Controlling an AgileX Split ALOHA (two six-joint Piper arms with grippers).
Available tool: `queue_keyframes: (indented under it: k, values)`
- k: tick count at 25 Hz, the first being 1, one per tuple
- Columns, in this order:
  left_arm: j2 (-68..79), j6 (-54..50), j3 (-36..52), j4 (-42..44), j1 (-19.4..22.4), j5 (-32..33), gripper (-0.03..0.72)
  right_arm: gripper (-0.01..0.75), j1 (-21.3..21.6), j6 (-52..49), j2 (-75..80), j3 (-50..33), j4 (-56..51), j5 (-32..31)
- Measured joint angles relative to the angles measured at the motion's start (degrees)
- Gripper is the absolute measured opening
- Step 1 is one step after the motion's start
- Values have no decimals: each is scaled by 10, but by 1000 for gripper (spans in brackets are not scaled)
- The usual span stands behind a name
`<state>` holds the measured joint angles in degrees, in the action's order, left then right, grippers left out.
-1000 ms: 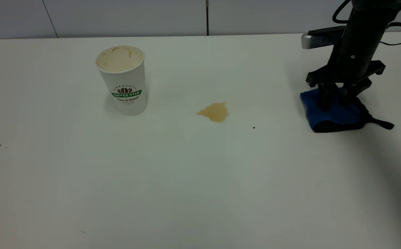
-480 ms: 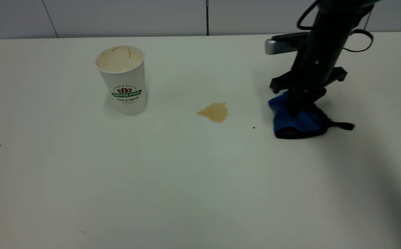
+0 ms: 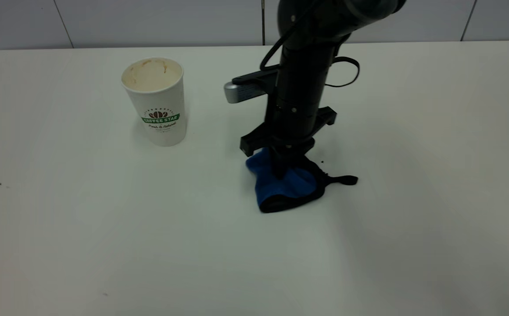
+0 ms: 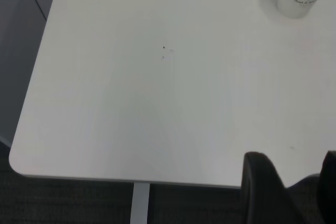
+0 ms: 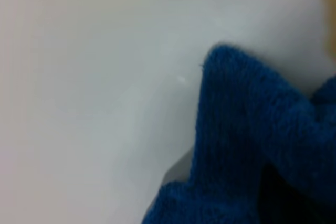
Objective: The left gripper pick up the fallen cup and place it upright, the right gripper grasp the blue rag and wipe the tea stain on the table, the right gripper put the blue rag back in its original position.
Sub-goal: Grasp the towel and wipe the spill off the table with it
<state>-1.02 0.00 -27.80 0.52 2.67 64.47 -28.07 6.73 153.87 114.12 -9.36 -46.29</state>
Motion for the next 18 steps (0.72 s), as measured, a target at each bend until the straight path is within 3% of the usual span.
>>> queue_keyframes:
  k: [11,14,18]
  values:
    - [0,0,0,0,0,0,296,63,-5,-45,122,269,38,-90]
    - [0,0,0,0,0,0,296,63,4,-64,137,309,77,-88]
    - [0,0,0,0,0,0,296,63,48,-80,141,327,101,-93]
